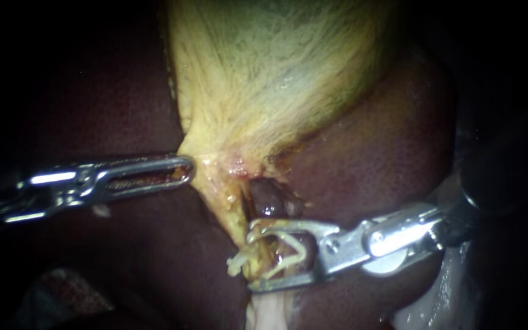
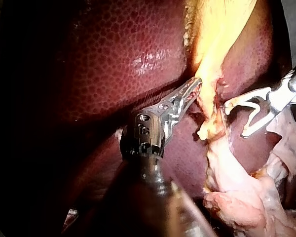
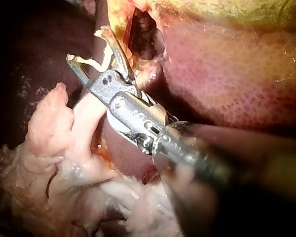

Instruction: Clipping second clip left tube

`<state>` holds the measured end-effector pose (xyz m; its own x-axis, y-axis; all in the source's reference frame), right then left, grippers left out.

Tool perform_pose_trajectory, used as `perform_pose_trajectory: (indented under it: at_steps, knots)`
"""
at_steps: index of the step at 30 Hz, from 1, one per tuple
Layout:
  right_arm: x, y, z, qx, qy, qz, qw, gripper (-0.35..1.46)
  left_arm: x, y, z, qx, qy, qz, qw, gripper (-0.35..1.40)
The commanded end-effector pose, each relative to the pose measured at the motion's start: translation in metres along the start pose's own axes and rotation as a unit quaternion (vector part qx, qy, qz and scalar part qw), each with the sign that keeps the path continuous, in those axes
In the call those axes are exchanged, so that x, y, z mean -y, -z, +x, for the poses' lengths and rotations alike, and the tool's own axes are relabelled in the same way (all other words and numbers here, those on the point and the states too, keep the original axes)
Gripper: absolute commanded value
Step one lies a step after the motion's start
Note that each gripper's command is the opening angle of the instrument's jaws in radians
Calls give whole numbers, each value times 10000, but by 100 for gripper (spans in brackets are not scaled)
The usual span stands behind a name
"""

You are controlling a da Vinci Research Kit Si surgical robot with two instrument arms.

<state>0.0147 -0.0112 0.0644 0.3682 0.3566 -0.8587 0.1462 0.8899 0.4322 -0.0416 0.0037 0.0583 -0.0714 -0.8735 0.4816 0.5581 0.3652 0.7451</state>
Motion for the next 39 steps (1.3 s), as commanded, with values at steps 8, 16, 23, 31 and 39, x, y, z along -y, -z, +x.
perform_pose_trajectory:
  at_steps: [8,16,23,31,39]
  knots:
    - [-23,-7,-31,393,-55,-14,9992,56,7,4,0,10,3,-21,10000,-35]
    - [-40,-10,-60,808,-22,-182,9966,56,13,7,-1,35,8,-41,10000,-35]
    - [-44,-18,-65,887,-18,-200,9959,56,19,9,-1,28,13,-28,10000,-35]
    - [-36,-41,-60,897,3,-223,9957,57,21,7,-2,25,16,-21,10000,-35]
    - [-27,-67,-61,904,45,-164,9958,56,23,2,-3,36,23,-11,10000,-35]
